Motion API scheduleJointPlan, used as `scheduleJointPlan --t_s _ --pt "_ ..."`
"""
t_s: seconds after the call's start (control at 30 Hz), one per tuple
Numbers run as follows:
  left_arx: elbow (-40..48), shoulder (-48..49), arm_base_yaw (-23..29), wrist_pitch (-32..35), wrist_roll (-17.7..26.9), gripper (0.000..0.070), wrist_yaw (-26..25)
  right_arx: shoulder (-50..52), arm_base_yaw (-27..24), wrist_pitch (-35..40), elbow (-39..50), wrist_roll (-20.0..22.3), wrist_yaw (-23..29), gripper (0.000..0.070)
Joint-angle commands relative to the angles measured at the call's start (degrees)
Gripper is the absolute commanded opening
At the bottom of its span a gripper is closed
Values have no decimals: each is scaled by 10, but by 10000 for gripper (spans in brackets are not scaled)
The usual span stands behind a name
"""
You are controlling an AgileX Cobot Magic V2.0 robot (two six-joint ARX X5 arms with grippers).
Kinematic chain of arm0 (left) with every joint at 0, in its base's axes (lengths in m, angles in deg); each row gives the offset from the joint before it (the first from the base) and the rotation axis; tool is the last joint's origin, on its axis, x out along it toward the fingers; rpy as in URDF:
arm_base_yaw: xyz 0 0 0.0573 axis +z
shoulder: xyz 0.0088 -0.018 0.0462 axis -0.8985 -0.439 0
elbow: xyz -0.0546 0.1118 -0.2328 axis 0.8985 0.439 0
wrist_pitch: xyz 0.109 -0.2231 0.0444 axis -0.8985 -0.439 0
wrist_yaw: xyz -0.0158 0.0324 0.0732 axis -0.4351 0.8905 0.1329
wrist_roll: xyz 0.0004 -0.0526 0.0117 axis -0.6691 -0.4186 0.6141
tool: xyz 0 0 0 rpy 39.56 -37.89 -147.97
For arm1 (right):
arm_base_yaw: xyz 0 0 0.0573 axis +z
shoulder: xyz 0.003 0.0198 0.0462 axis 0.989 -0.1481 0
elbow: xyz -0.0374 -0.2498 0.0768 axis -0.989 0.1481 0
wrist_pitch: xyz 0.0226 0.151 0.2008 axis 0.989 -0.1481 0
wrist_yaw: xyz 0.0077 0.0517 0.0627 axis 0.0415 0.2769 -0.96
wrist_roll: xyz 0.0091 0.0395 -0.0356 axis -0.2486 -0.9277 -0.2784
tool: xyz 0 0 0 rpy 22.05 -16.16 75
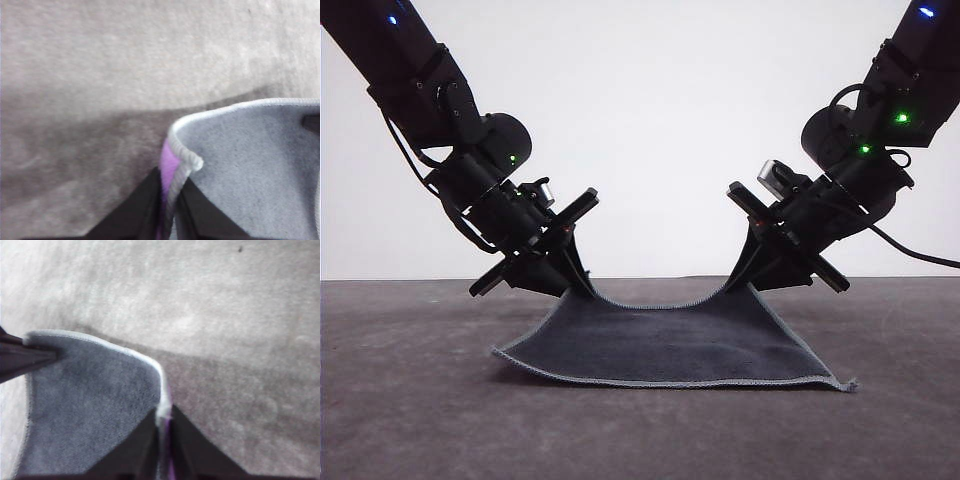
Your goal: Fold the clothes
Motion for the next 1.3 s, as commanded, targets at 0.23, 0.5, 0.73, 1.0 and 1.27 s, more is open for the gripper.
scheduleJointPlan --t_s 0.23,0.5,0.73,1.0,1.27 --pt "-15 -17 5 6 10 10 2 -10 2 5 -12 -6 8 3" --pt "-32 -5 9 -15 12 9 -9 -5 1 -23 -12 8 -7 3" --pt "-32 12 9 -41 28 9 -9 22 3 -48 -12 39 15 3" --pt "-31 35 5 -84 48 10 14 52 3 -78 -8 50 14 3" --pt "-30 53 -6 -132 70 10 18 99 6 -60 46 50 25 3"
